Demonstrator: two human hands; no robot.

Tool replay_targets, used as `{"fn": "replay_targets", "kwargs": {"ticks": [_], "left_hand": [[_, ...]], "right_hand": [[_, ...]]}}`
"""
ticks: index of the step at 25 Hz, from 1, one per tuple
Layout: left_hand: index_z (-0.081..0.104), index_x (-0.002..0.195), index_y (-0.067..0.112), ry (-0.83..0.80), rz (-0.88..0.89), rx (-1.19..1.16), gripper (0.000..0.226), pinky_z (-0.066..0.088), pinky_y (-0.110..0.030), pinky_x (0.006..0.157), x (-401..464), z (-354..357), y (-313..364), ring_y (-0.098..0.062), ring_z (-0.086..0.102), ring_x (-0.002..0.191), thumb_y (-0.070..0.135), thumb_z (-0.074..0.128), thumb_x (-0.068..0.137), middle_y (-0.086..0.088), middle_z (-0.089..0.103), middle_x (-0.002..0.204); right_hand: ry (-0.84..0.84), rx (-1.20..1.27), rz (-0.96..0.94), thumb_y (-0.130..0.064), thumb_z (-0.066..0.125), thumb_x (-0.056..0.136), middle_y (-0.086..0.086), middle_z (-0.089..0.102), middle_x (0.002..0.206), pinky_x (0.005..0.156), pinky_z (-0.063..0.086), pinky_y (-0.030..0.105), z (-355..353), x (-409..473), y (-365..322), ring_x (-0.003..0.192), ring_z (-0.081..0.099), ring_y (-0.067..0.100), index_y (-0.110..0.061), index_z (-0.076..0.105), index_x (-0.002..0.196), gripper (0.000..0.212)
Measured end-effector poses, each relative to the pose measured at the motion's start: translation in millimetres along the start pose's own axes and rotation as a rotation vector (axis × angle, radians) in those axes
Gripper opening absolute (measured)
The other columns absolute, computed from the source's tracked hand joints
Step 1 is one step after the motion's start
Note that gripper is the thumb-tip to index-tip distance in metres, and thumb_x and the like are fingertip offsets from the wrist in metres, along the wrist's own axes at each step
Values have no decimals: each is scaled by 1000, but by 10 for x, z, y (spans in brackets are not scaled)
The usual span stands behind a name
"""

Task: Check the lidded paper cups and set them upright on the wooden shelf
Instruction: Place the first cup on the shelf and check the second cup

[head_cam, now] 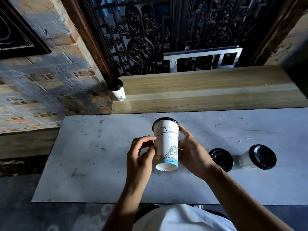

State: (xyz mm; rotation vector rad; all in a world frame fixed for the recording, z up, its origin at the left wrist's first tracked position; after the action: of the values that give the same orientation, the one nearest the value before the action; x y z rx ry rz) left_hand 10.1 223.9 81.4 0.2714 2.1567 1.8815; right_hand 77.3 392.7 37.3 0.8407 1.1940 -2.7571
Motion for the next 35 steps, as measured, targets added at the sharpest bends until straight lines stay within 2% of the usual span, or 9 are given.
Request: {"fn": "replay_targets", "kwargs": {"ticks": [2,6,10,14,22,25,29,32,35], "left_hand": [[79,94,36,-21,33,16,40,57,-38,87,0,-15,16,-14,69,103,4,59,82,-4,69,109],[79,94,44,-63,73,54,52,57,-31,82,5,-15,27,-14,66,106,0,55,81,-3,65,112],[76,96,35,-51,90,83,48,57,-44,87,15,-28,1,-20,69,101,-2,53,78,-2,67,112],[75,94,33,-16,96,98,46,57,-43,85,23,-7,-21,-18,69,98,-4,52,81,-3,69,107],[68,92,21,-1,-42,-31,11,52,-13,70,-10,46,-12,-10,67,86,11,70,89,1,74,92],[64,89,19,0,-67,-43,13,51,-10,68,-20,50,11,-4,67,85,24,71,80,14,73,85],[62,86,19,10,-72,-45,13,50,-11,67,-26,43,18,-2,64,78,26,70,78,18,71,79],[63,86,21,21,-90,-35,12,50,-14,65,-28,21,14,-2,63,74,27,70,78,16,71,78],[63,86,21,18,-90,-26,10,52,-17,65,-30,-1,20,-1,64,73,27,69,80,16,72,79]], "right_hand": [[5,-11,1,-3,30,100,13,70,85,74,55,40,-7,-6,-7,75,67,26,-33,48,146,57],[-15,-3,11,-13,44,92,14,71,90,67,54,36,11,-19,-3,74,69,25,-32,49,145,57],[-38,5,25,-17,58,79,17,70,100,66,48,36,-9,-20,0,75,62,26,-26,49,147,69],[-39,13,13,-11,57,80,17,67,94,54,47,31,8,-37,-12,66,59,24,-16,50,144,65],[-44,17,6,-18,97,57,27,62,106,54,54,34,-38,-68,-41,72,50,30,-20,53,145,99],[-28,-5,18,-18,88,72,29,56,113,58,54,33,-64,-40,-34,77,49,32,-19,53,147,83],[-57,-17,23,-24,88,82,29,53,125,84,47,41,-79,-6,2,107,36,40,-16,51,150,78],[-82,-35,4,-24,79,89,29,58,129,94,44,49,-48,-4,-3,107,41,43,-16,51,150,68],[-47,-39,9,-13,56,96,29,65,122,79,50,43,-36,-1,-10,89,56,36,-17,54,146,50]]}}
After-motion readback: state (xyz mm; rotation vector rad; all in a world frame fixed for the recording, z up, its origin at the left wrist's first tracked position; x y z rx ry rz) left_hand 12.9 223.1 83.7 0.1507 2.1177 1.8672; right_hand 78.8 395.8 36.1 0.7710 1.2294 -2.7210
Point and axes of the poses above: each hand's wrist, its own x-axis towards the middle knuckle, its own z-axis out of the palm, y = z × x, the point moved 2 cm from there along x, towards the middle knuckle
